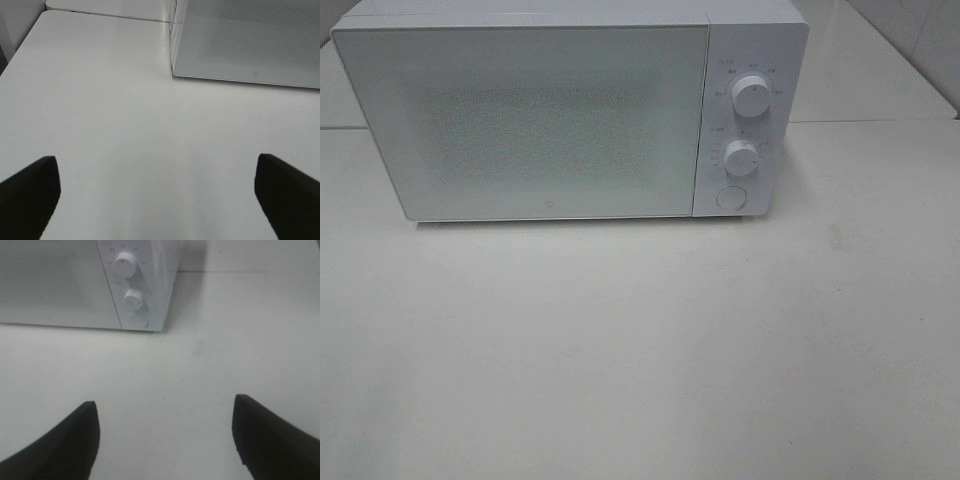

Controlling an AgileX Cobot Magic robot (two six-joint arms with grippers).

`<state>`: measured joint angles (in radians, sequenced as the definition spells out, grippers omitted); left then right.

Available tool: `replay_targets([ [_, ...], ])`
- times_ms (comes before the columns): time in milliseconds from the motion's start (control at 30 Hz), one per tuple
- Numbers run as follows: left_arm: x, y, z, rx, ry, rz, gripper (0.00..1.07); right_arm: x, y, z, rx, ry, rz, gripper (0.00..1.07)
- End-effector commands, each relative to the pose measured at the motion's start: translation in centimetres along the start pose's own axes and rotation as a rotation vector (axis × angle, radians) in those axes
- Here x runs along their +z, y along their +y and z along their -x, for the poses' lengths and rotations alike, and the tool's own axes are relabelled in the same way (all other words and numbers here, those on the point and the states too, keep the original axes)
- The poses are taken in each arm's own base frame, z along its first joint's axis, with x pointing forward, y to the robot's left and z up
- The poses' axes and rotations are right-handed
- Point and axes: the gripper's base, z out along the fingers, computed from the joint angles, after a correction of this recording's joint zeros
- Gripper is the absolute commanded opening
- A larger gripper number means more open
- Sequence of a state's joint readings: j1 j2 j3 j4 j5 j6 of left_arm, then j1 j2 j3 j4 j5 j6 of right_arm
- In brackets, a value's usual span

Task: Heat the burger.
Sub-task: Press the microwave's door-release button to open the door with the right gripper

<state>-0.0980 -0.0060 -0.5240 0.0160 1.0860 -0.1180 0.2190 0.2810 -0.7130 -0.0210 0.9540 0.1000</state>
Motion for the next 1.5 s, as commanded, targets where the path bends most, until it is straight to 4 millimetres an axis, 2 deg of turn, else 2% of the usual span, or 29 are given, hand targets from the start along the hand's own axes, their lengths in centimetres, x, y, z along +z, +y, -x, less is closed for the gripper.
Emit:
replay_targets([
  [33, -0.2, 0.0, -0.1, -0.006, -0.028, -0.005, 0.98, -1.3, -0.2, -0.6, 0.001, -0.054, -0.037, 0.72],
  [267, -0.2, 0.0, -0.1, -0.006, -0.028, -0.005, 0.98, -4.1, -0.1, -2.9, 0.030, -0.177, -0.130, 0.72],
  [433, -0.2, 0.0, -0.1, -0.006, -0.028, -0.005, 0.98, -4.6, -0.3, -3.8, 0.030, -0.209, -0.193, 0.72],
  [533, -0.2, 0.0, -0.1, -0.006, -0.028, -0.005, 0.98, -3.8, -0.5, -4.9, 0.028, -0.195, -0.203, 0.72],
  [567, -0.2, 0.0, -0.1, -0.006, -0.028, -0.005, 0.98, -3.0, -0.6, -5.4, 0.030, -0.158, -0.202, 0.72],
  [867, -0.2, 0.0, -0.1, -0.006, -0.028, -0.005, 0.98, 0.0, -0.8, -7.0, 0.035, -0.070, -0.191, 0.72],
  [1400, -0.2, 0.0, -0.1, -0.006, -0.028, -0.005, 0.98, -0.1, -0.8, -7.0, 0.035, -0.072, -0.191, 0.72],
  [1500, -0.2, 0.0, -0.1, -0.006, -0.028, -0.005, 0.98, -0.3, -0.8, -6.4, 0.020, -0.071, -0.191, 0.72],
])
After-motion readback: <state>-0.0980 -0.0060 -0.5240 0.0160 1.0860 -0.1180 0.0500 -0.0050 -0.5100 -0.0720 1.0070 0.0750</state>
